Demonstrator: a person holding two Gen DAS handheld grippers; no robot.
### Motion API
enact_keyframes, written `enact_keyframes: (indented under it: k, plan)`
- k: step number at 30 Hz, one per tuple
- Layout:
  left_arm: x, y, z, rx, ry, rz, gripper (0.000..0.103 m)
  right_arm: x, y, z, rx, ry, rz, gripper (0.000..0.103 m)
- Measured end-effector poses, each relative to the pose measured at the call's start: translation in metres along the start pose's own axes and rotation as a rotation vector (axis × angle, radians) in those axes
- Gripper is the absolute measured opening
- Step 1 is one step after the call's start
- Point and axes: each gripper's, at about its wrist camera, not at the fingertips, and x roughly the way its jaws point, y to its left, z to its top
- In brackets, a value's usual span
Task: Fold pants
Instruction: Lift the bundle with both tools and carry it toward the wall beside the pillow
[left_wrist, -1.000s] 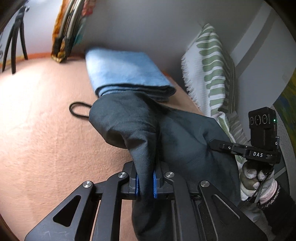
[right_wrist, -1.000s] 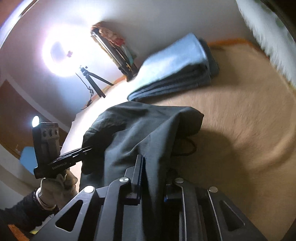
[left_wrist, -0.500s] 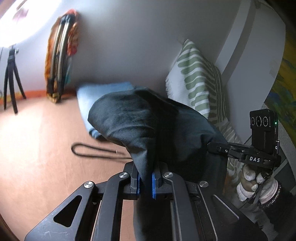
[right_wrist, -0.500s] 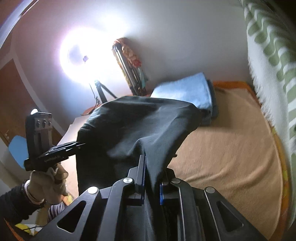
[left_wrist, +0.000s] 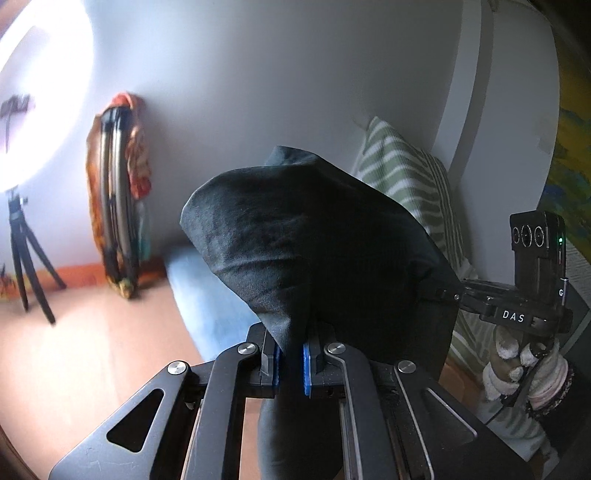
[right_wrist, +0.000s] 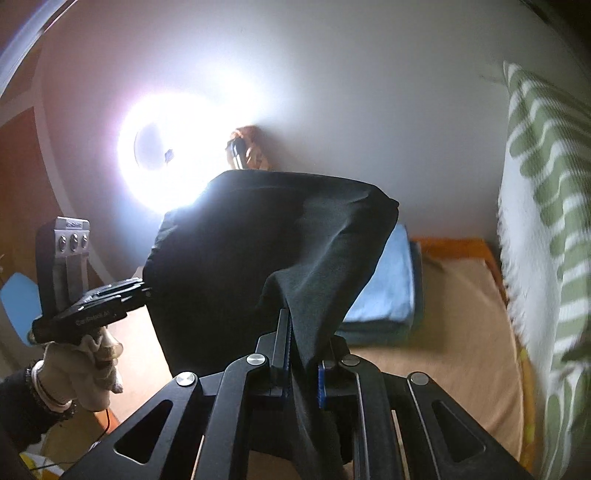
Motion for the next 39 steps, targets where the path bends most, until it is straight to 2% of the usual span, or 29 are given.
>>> enact_keyframes:
  k: [8,15,23,30,33,34,35,36,37,38,39]
  plan:
    - [0.033,0.022,0.035,0.005,-0.011,0.034,0.007,0.029,-0.010,0.058,-0.011,-0.033,-0.018,0.008]
    - [0.085,0.052,0.046,-0.010,0.030,0.071,0.007,0.088,-0.035,0.093,0.000,-0.002,-0.045,0.006]
    - [0.153,0.081,0.043,-0.008,0.093,0.127,0.007,0.170,-0.071,0.106,-0.015,0.079,-0.117,0.006]
    - [0.189,0.099,0.032,-0.018,0.155,0.169,0.007,0.220,-0.093,0.106,-0.011,0.156,-0.141,0.006]
    - [0.192,0.102,0.028,-0.006,0.172,0.209,0.009,0.238,-0.102,0.102,-0.008,0.187,-0.177,0.013]
    - [0.192,0.103,0.028,-0.005,0.182,0.222,0.013,0.241,-0.104,0.101,-0.007,0.200,-0.202,0.018]
    - [0.192,0.105,0.028,-0.001,0.190,0.244,0.017,0.244,-0.106,0.100,-0.003,0.215,-0.233,0.028]
    - [0.190,0.105,0.028,0.000,0.195,0.264,0.020,0.245,-0.111,0.099,0.008,0.228,-0.249,0.034]
    - [0.187,0.106,0.028,-0.004,0.194,0.274,0.029,0.245,-0.115,0.098,0.022,0.237,-0.262,0.041]
    - [0.183,0.107,0.029,-0.011,0.190,0.279,0.041,0.244,-0.119,0.097,0.041,0.242,-0.281,0.041]
    - [0.179,0.109,0.030,-0.018,0.186,0.290,0.046,0.243,-0.123,0.095,0.052,0.246,-0.288,0.041]
